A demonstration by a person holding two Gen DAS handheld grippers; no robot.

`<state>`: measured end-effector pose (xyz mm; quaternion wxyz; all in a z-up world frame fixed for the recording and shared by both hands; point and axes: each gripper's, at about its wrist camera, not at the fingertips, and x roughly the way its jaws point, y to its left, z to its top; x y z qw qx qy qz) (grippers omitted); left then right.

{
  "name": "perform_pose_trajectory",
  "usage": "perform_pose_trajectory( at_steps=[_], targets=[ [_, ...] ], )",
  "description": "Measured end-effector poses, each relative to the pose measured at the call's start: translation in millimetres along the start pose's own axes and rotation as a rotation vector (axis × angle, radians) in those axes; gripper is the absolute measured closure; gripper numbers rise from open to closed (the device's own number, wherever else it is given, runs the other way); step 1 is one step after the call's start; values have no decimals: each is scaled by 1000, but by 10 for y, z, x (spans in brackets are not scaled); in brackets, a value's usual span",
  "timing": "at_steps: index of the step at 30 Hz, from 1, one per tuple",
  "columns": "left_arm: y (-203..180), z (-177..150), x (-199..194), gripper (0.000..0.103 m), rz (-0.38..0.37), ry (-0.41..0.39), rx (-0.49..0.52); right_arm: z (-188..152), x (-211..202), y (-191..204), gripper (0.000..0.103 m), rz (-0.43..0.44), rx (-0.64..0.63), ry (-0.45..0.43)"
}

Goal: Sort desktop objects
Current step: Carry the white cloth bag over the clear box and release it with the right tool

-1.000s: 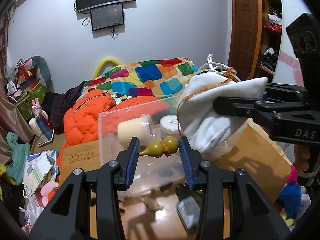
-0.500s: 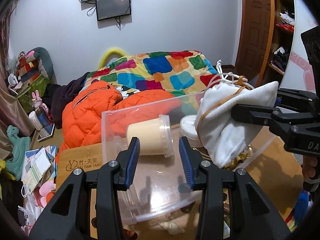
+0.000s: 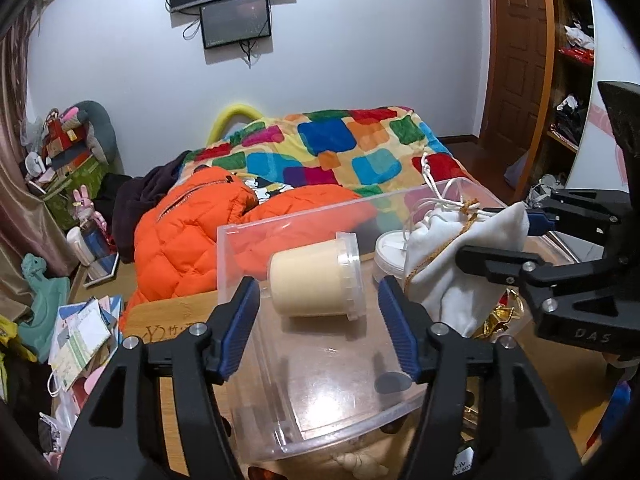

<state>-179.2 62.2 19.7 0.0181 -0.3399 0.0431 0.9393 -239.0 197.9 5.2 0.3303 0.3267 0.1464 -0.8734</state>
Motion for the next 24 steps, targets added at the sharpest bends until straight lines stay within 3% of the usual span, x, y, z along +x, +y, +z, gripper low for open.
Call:
perform_pose_trajectory(
  at_steps=[7,12,24],
  targets=[
    [-38,-15,-104,23,23,-34,26,-60,18,95,38,-83,-54,21],
    [-78,-36,-167,15,46,-53,42,-99,-44,121,26,-112,-60,25],
    [-56,-72,-363,4,66,-83,23,-136,-397,153,11,-188,-31,-25]
  ],
)
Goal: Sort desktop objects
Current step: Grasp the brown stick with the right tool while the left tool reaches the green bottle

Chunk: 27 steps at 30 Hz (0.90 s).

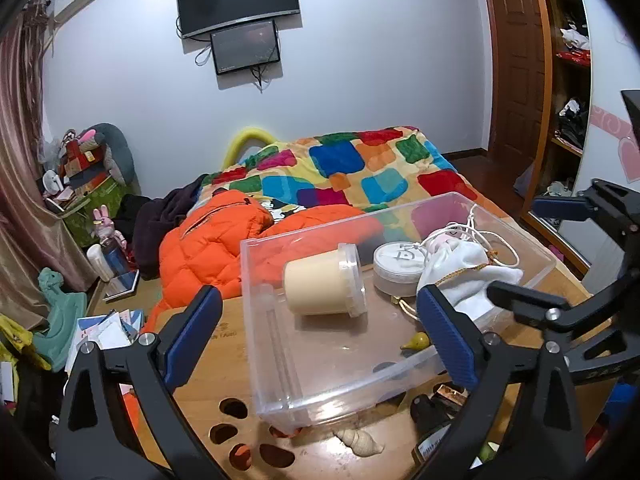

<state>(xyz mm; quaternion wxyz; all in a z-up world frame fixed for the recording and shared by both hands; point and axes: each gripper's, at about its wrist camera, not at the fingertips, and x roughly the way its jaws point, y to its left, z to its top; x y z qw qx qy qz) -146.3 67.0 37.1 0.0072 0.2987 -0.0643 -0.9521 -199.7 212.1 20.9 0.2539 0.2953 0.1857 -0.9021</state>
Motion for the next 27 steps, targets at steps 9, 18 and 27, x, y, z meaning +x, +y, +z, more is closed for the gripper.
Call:
perform_pose_trajectory(
  at_steps=[9,18,27],
  targets=[
    [7,-69,-193,3,8,-15,1,-142,-291,-12,3,23,65,-37],
    [-5,-252,-289,2,-24,20,-39,-356,-440,87,3,10,74,-20],
    [-175,-470,-335,2,-88,78,-105,-648,-446,202,3,70,82,11]
  ],
)
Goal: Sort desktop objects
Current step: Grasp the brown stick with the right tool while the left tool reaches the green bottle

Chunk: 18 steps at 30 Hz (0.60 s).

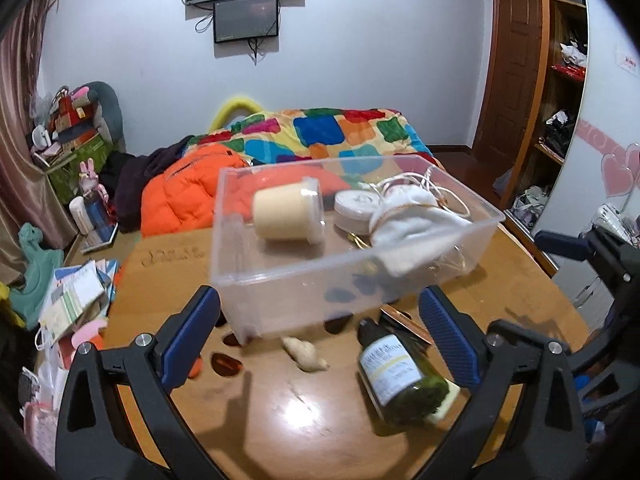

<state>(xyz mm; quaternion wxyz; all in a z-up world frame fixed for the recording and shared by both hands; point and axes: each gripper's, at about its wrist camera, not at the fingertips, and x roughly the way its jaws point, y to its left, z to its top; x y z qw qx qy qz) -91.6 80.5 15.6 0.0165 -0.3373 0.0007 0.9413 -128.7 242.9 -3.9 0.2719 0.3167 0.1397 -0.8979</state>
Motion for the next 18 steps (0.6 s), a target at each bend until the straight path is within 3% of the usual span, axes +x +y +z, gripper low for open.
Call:
perform_pose_trajectory(
  at_steps=[11,12,15,18],
  targets=[
    [-286,-229,33,2,3,14,24,-242,64,-115,4,68,77,47],
    [-302,-244,31,4,7,10,30,-254,63,-131,4,72,83,49],
    [-327,-276,22,21,10,14,41,-301,56,-135,4,72,83,46],
    [-324,-329,55,26,-7,36,35,-307,62,-103,6,75,71,43]
  ],
)
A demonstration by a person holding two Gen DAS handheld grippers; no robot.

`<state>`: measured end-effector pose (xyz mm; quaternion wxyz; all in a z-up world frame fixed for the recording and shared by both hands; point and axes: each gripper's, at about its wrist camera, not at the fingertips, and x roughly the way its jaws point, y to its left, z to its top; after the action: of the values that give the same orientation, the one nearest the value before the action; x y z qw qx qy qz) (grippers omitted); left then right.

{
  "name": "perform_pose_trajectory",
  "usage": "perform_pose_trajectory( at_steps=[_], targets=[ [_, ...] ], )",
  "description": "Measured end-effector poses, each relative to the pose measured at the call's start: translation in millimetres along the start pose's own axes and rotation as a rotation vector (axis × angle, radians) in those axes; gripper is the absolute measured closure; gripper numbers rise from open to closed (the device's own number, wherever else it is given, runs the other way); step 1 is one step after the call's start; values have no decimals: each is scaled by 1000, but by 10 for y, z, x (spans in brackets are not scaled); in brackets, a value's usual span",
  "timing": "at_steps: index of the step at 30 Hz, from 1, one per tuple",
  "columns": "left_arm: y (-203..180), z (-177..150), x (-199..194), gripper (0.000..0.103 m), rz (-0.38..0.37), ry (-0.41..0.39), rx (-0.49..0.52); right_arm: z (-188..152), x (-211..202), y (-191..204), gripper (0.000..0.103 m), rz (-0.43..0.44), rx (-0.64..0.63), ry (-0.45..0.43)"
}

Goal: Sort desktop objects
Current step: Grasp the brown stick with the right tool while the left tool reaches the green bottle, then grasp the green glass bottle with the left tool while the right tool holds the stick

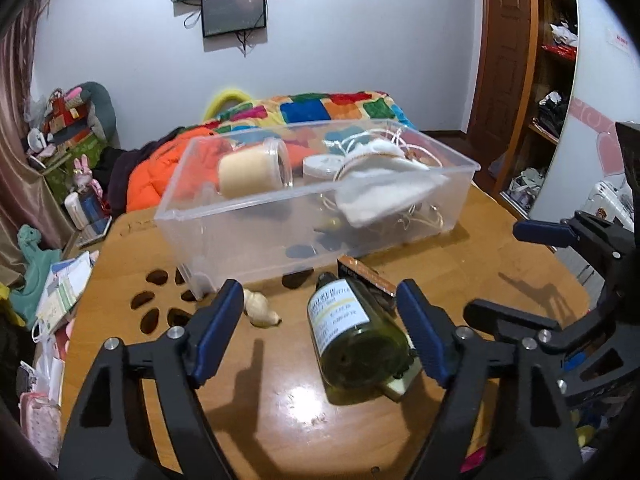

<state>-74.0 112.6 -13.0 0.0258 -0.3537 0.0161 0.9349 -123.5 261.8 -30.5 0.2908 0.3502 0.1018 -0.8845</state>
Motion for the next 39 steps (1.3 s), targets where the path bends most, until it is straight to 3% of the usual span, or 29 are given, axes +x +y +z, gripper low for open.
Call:
perform_pose_trajectory(
  at_steps=[13,21,24,29,32,39],
  targets=[
    [239,-178,128,48,-51,57,-89,130,305,313,40,84,-106,54],
    [446,-199,156,48,-108,69,-160,230,443,392,52,141,-141,70],
    [492,-194,137,48,-126,62,-177,257,481,403,66,122,-155,78],
    [488,-181,109,48,-122,52,-162,252,625,399,78,128,-159,113],
    [495,-168,108,48,-122,51,-166,257,651,416,93,150,-164,110],
    [421,-104,153,46,-114,55,-132,249,565,419,94,146,-183,66]
  ],
)
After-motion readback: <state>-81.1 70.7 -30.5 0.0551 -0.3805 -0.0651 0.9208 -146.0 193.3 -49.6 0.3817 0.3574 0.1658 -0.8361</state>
